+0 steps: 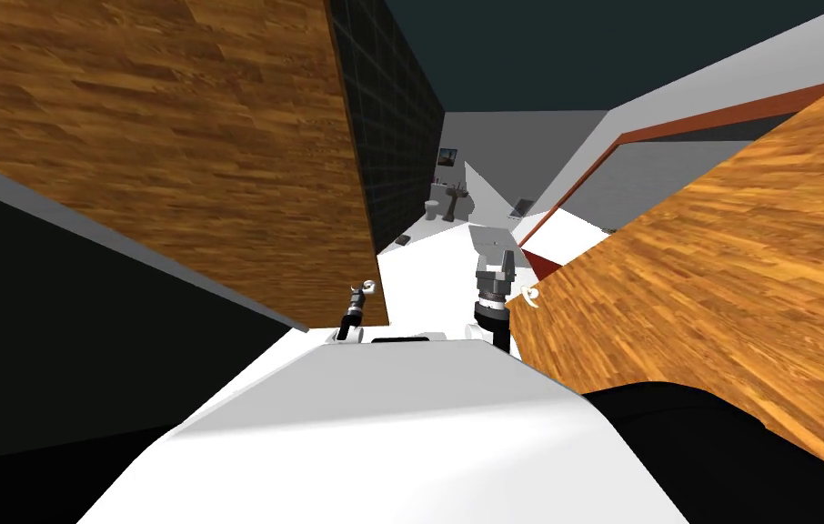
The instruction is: Push the door open
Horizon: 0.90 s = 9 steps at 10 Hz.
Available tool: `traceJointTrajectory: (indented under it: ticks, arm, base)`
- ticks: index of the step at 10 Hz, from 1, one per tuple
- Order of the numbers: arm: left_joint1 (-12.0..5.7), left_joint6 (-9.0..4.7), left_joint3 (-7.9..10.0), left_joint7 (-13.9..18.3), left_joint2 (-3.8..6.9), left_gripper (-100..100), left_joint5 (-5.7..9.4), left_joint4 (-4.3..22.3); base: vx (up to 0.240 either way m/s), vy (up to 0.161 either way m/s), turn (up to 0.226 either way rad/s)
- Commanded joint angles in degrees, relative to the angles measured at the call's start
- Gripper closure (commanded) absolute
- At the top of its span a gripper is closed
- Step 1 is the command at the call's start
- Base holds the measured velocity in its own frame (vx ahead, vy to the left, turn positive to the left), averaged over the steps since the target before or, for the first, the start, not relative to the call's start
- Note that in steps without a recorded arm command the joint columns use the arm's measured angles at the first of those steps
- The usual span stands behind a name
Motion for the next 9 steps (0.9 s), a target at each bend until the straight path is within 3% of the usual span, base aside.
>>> traceJointTrajectory:
  ticks: [1, 9]
  arm:
    - [0.0, 0.0, 0.0, 0.0, 0.0, 100, 0.0, 0.0]
    - [-0.15, -0.23, 3.65, -1.2, 1.19, 100, 1.86, 0.3]
  base:
    - [0.077, -0.028, 0.031]
    - [0.165, -0.041, 0.037]
